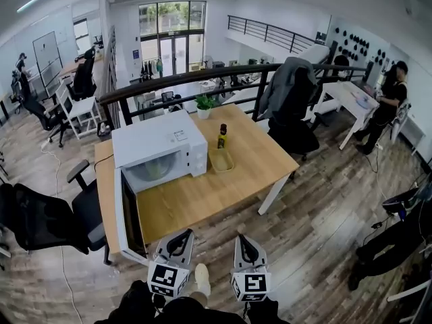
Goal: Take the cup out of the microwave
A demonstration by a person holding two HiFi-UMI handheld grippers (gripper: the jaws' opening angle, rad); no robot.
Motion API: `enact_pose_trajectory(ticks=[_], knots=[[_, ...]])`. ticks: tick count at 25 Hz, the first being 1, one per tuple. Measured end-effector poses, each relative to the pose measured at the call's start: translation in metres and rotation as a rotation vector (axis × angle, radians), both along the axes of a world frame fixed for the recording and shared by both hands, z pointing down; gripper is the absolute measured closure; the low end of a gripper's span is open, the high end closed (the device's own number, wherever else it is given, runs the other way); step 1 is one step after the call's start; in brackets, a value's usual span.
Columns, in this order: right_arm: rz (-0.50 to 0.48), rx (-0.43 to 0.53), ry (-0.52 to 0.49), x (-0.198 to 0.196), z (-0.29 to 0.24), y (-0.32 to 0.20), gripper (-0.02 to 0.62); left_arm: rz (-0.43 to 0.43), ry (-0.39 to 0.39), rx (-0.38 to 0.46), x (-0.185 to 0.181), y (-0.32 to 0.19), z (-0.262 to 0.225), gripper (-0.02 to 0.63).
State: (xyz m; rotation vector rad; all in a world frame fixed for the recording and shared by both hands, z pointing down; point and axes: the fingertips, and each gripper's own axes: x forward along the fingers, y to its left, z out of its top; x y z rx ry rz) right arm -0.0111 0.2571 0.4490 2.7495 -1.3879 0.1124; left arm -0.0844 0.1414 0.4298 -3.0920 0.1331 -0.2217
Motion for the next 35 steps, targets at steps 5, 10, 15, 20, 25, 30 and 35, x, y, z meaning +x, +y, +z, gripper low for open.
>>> enact_pose_trajectory(ticks=[5,10,15,20,25,30,35], knots=[[-0.009,-0.019,-0.010,0.045,0.001,-0.033,0.580,-0.001,-0.008,-0.017,0.045,-0.031,0.002,0.581],[-0.021,-0.022,-0.007,0.091,-0.002,-0.072,0.580,-0.012,-0.007,-0.029,0.089,-0.069,0.001,0.581],[-0.053,-0.032,-0.018,0.129,0.005,-0.112,0.580,-0.046,-0.020,-0.048,0.124,-0.106,0.011,0.581],[-0.091,-0.042,-0.031,0.154,0.012,-0.148,0.580,-0.082,-0.035,-0.063,0.146,-0.139,0.021,0.581],[-0.142,-0.045,-0.041,0.170,0.020,-0.187,0.580,-0.128,-0.047,-0.079,0.160,-0.172,0.033,0.581],[-0.202,-0.060,-0.043,0.172,0.023,-0.223,0.580,-0.174,-0.049,-0.097,0.163,-0.200,0.037,0.581],[-0.250,-0.056,-0.040,0.173,0.022,-0.256,0.580,-0.219,-0.048,-0.106,0.158,-0.225,0.040,0.581]])
